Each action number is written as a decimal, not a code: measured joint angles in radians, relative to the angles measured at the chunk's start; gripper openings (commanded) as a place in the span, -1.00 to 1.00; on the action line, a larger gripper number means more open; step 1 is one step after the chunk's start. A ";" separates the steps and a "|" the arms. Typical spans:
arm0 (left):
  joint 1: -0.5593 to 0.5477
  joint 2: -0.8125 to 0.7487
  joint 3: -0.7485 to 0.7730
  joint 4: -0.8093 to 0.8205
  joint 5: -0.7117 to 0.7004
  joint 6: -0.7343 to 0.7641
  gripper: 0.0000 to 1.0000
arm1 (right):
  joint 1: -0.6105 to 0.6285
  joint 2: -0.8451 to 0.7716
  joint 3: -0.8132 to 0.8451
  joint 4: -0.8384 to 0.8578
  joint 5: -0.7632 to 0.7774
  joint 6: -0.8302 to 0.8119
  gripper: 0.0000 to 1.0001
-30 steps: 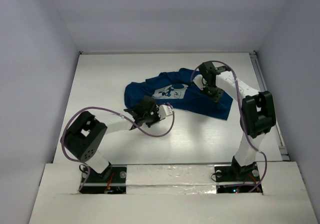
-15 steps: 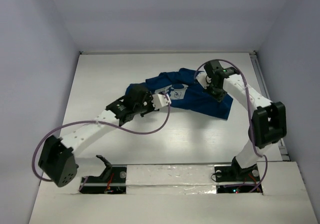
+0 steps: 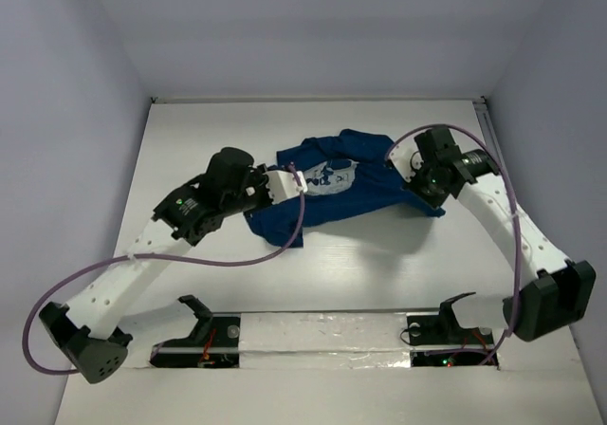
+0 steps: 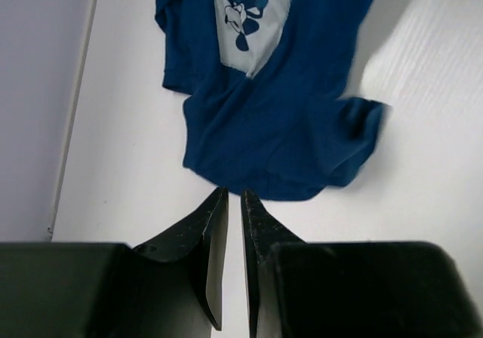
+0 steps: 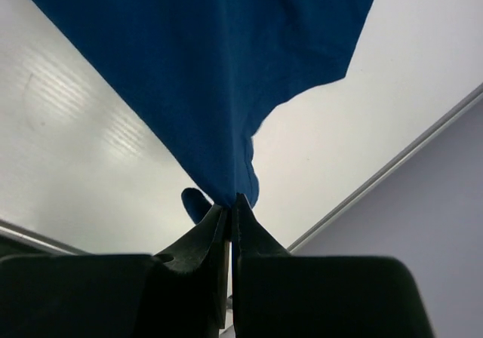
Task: Fold and stack the t-shirts
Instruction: Flatten out the tshirt
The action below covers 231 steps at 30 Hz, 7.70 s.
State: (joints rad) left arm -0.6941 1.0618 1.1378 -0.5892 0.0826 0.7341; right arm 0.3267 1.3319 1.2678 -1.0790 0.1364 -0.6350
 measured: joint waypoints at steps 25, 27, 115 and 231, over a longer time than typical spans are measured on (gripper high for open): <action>-0.096 -0.186 -0.608 0.099 0.208 -0.006 -0.21 | 0.000 -0.041 -0.026 -0.071 -0.133 -0.012 -1.00; -0.100 -0.198 -0.611 0.135 0.188 -0.005 -0.14 | 0.000 -0.024 0.007 -0.064 -0.133 -0.011 -1.00; 0.233 0.064 0.193 0.340 0.043 0.185 -1.00 | 0.000 0.143 0.535 0.105 -0.274 0.004 -1.00; 0.389 -0.052 -0.349 0.352 0.443 0.027 -1.00 | -0.133 0.157 0.013 0.360 -0.396 0.004 -1.00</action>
State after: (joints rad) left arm -0.3046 1.0096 0.7883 -0.2375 0.5251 0.7609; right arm 0.1940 1.4891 1.2812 -0.7193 -0.2596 -0.6312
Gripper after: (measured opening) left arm 0.007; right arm 0.041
